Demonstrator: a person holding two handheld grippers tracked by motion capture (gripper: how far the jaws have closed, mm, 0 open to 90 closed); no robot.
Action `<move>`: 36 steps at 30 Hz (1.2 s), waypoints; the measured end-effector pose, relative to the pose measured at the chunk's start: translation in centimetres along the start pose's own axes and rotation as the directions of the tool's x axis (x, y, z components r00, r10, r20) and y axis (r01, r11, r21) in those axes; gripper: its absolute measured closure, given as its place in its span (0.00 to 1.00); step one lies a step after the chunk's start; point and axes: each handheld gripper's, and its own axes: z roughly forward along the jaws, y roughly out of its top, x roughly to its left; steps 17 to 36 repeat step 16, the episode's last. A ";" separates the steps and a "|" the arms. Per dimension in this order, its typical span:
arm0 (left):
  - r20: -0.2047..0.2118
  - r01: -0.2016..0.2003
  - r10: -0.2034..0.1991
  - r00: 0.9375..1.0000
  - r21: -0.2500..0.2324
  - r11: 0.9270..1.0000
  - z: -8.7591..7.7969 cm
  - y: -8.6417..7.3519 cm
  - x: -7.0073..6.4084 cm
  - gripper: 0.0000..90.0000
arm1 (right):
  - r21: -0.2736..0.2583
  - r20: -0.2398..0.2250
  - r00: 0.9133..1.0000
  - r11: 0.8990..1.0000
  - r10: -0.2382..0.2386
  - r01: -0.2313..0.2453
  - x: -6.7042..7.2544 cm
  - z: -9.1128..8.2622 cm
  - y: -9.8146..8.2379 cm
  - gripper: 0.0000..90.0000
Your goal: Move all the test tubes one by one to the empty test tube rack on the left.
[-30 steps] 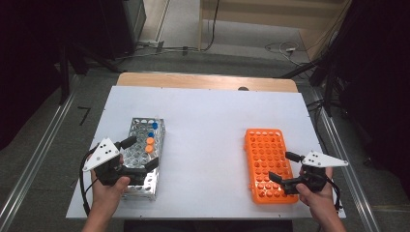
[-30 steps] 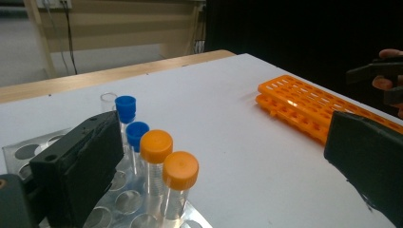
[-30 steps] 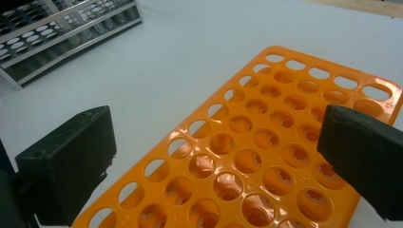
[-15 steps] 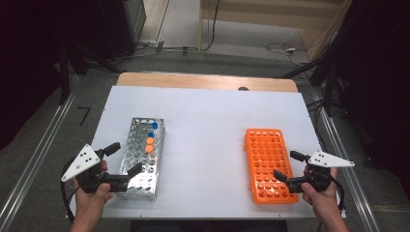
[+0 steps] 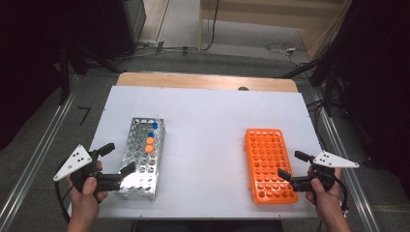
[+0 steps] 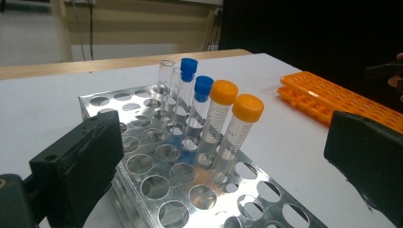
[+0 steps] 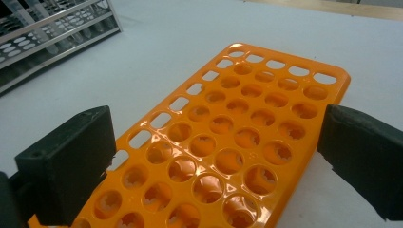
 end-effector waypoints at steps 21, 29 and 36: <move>0.004 -0.001 0.001 1.000 0.003 1.000 0.3 0.0 0.0 0.00 | 0.011 0.003 1.000 1.000 0.000 0.000 -0.1 0.2 -0.2 0.00; 0.004 -0.001 0.001 1.000 0.003 1.000 0.3 0.0 0.0 0.00 | 0.011 0.003 1.000 1.000 0.000 0.000 -0.1 0.2 -0.2 0.00; 0.004 -0.001 0.001 1.000 0.003 1.000 0.3 0.0 0.0 0.00 | 0.011 0.003 1.000 1.000 0.000 0.000 -0.1 0.2 -0.2 0.00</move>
